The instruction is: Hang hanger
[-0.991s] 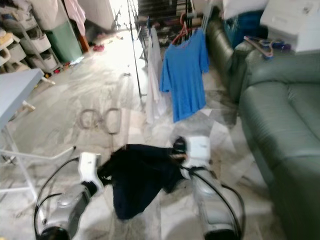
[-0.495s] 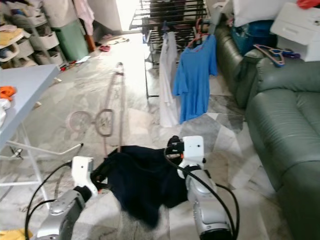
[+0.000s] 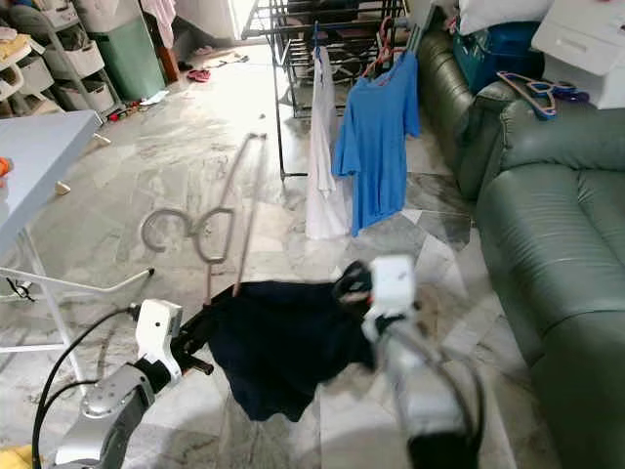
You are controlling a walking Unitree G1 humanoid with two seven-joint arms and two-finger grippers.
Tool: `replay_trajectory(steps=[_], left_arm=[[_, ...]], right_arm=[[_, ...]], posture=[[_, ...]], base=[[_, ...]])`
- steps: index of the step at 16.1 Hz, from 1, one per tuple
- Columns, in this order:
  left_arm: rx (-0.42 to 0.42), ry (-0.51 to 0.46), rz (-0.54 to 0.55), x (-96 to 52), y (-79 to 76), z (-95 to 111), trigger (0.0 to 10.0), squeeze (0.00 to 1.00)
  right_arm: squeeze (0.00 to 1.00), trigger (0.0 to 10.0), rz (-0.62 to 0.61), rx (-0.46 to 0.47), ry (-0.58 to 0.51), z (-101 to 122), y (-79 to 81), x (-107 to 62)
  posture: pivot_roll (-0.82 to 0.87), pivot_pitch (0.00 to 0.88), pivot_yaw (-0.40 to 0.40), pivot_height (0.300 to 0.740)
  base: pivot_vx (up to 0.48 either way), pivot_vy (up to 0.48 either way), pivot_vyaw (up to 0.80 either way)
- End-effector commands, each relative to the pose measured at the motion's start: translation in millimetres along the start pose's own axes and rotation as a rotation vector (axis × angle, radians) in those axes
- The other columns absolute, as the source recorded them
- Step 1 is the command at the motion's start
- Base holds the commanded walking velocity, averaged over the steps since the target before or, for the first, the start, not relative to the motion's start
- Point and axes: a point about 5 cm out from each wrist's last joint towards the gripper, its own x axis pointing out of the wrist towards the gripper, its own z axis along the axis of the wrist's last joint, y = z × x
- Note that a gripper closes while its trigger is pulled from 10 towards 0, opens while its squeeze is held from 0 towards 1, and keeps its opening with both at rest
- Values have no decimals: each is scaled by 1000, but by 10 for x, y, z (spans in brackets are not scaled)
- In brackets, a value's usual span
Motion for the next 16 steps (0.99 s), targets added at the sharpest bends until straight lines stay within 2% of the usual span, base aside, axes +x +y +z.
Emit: replay_trajectory(steps=[1, 3, 4, 5, 7, 10, 12, 16], left_arm=[[48, -5, -27, -20, 36, 46, 10000, 0], [71, -4, -81, -13, 16, 59, 10000, 0], [109, 13, -146, -15, -19, 53, 10000, 0], [121, 21, -161, -22, -25, 44, 10000, 0], [175, 72, -214, -62, -18, -39, 10000, 0], [182, 89, -270, -118, 0, -62, 10000, 0], [221, 128, -346, -187, -10, -141, 10000, 0], [209, 204, -438, -229, -72, -255, 10000, 0]], right_arm=[[0, 10000, -62, 16, 5, 113, -149, 97], [0, 10000, -110, 15, -21, 284, -312, 192], [0, 10000, -141, 23, -52, 475, -453, 256], [0, 10000, -148, 24, -68, 548, -500, 272], [0, 10000, -142, 14, -85, 660, -560, 289], [0, 10000, -142, -10, -74, 704, -644, 337], [0, 10000, -141, -16, -85, 807, -679, 381], [0, 10000, -150, -86, -221, 1140, -711, 384]], posture=[[-184, 0, 103, 740], [-191, 0, 112, 740], [-196, 0, 119, 740], [-199, 0, 121, 740], [-198, 0, 118, 740], [-191, 0, 109, 740], [-188, 0, 107, 740], [-187, 0, 109, 740]], base=[[0, 0, 0], [0, 0, 0], [0, 0, 0], [0, 0, 0], [0, 0, 0], [0, 0, 0], [0, 0, 0], [0, 0, 0]])
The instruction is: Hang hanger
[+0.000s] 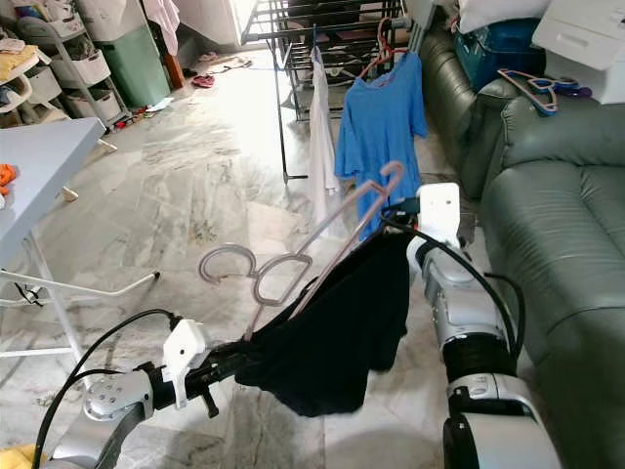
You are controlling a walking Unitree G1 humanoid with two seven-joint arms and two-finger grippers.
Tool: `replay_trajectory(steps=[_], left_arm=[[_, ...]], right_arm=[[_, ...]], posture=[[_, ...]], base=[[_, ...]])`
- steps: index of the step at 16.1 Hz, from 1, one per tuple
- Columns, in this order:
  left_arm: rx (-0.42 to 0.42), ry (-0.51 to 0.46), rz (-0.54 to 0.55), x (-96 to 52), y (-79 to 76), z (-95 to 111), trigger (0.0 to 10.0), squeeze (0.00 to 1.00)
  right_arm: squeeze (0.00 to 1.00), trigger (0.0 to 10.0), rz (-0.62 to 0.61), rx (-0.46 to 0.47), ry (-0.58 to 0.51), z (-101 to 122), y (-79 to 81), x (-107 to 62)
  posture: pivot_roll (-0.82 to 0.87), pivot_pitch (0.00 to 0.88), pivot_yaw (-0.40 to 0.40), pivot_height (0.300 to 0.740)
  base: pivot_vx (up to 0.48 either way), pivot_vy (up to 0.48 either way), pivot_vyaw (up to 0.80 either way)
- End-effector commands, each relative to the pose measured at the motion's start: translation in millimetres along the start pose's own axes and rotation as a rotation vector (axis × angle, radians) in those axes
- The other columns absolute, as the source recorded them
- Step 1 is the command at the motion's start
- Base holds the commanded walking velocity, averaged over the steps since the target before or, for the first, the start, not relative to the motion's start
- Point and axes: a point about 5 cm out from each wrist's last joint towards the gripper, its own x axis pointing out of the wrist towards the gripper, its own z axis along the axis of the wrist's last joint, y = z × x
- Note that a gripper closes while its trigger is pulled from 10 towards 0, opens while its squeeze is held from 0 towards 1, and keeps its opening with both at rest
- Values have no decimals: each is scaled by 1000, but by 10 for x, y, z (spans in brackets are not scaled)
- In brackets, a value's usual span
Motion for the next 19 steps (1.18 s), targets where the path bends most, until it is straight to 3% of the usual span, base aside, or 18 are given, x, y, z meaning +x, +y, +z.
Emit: replay_trajectory(steps=[1, 5, 8, 10, 11, 14, 19], left_arm=[[-41, 122, 11, -195, 21, -236, 10000, 0], [-63, 154, 23, -187, 32, -308, 10000, 0], [-100, 185, 99, -163, 109, -368, 10000, 0], [-121, 178, 145, -143, 139, -374, 10000, 0], [-196, 110, 254, -104, 222, -338, 10000, 0], [-292, -21, 433, -82, 362, -238, 10000, 0], [-316, -73, 484, -35, 399, -183, 10000, 0]], right_arm=[[0, 10000, -67, -28, -192, 494, -175, 19], [0, 10000, -46, -59, -283, 698, -105, -16], [0, 10000, -8, -81, -338, 809, 27, -70], [0, 10000, 1, -87, -335, 778, 51, -74], [0, 10000, 17, -86, -328, 717, 88, -89], [0, 10000, 45, -73, -323, 611, 183, -161], [0, 10000, 72, -94, -298, 394, 361, -306]], posture=[[-188, 0, 110, 740], [-192, 0, 112, 740], [-199, 0, 116, 740], [-200, 0, 119, 740], [-200, 0, 121, 740], [-199, 0, 120, 740], [-203, 0, 115, 740]], base=[[0, 0, 0], [0, 0, 0], [0, 0, 0], [0, 0, 0], [0, 0, 0], [0, 0, 0], [0, 0, 0]])
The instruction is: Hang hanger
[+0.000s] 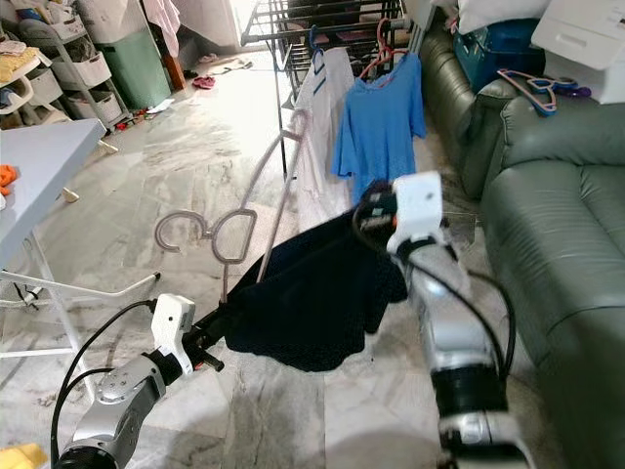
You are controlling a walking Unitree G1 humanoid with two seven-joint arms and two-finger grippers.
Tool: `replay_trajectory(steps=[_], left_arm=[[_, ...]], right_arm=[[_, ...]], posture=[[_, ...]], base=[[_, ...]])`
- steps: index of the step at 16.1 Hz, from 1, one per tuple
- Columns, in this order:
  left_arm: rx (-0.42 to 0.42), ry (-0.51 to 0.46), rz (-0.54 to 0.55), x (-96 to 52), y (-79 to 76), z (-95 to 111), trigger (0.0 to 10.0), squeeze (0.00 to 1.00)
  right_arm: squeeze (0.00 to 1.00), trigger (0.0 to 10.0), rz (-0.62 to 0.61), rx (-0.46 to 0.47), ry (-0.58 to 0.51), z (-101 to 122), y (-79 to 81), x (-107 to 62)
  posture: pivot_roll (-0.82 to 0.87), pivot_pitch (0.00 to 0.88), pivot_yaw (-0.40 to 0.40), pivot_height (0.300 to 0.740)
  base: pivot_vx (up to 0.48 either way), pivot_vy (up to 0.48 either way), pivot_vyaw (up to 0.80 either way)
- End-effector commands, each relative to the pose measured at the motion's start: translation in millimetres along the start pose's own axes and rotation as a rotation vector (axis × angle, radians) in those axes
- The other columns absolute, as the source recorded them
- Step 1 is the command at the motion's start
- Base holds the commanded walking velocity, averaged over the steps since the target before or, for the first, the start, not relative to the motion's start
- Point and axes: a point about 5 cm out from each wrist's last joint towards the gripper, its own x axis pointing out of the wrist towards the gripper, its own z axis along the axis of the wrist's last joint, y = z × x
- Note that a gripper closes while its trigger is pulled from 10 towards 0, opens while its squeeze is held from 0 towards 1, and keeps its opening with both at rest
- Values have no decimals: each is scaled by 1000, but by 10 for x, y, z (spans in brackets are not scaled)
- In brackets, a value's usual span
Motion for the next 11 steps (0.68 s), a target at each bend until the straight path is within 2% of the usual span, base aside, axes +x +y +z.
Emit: replay_trajectory(steps=[1, 7, 9, 11], left_arm=[[-41, 23, 91, -91, 139, -58, 10000, 0], [-49, -3, 85, -20, 91, 6, 10000, 0], [-58, -5, 82, -2, 59, -7, 10000, 0], [-61, -2, 77, 7, 36, -18, 10000, 0]], right_arm=[[0, 10000, -43, -11, -85, 200, -40, 5], [0, 10000, -29, -2, -84, 172, 80, -71], [0, 10000, 3, 21, -58, 78, 269, -154], [0, 10000, 8, 24, -43, 29, 371, -184]], posture=[[-206, 0, 117, 740], [-214, 0, 120, 740], [-217, 0, 119, 740], [-218, 0, 119, 740]], base=[[247, 0, 0], [301, 0, 0], [386, 0, 0], [388, 0, 0]])
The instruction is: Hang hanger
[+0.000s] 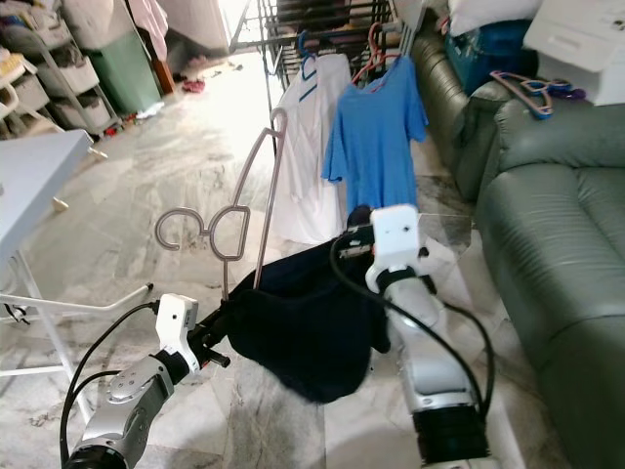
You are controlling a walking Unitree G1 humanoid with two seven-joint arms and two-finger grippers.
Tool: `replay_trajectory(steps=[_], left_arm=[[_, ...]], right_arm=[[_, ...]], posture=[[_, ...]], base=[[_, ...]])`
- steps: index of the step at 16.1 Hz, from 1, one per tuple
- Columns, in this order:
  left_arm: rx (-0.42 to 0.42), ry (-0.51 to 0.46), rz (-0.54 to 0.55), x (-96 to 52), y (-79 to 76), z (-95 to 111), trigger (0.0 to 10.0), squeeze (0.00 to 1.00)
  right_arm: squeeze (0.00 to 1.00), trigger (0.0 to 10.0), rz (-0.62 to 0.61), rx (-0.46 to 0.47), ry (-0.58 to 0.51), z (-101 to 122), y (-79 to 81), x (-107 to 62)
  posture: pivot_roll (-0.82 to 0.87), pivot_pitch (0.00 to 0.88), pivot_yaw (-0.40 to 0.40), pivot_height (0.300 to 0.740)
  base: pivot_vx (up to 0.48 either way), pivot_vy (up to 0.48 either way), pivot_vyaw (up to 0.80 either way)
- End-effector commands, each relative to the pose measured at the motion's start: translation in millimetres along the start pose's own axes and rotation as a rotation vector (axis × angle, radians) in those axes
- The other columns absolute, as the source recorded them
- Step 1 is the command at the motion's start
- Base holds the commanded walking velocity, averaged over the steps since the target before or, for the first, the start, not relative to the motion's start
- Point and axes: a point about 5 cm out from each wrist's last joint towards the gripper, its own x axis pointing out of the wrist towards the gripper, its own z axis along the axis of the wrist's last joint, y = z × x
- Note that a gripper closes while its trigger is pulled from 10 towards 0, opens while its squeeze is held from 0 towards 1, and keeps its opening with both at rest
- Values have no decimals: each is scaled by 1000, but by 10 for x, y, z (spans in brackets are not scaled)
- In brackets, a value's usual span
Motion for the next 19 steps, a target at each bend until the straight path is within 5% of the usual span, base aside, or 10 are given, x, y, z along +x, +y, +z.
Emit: replay_trajectory(steps=[1, 11, 16, 19], left_arm=[[-7, 2, 46, -45, 72, -5, 10000, 0], [-5, 11, 63, -31, 89, -4, 10000, 0], [45, 50, 334, -103, 328, -42, 10000, 0], [15, 41, 360, -118, 345, -53, 10000, 0]], right_arm=[[0, 10000, -1, 0, -41, 84, 92, -14], [0, 10000, -45, -3, 4, -45, 36, -33], [0, 10000, 14, 56, 111, -363, 190, -196], [0, 10000, 38, 57, 133, -434, 244, -237]], posture=[[-218, 0, 118, 740], [-221, 0, 118, 740], [-214, 0, 117, 740], [-208, 0, 117, 740]], base=[[386, 0, 0], [358, 0, 0], [0, 0, 0], [0, 0, 0]])
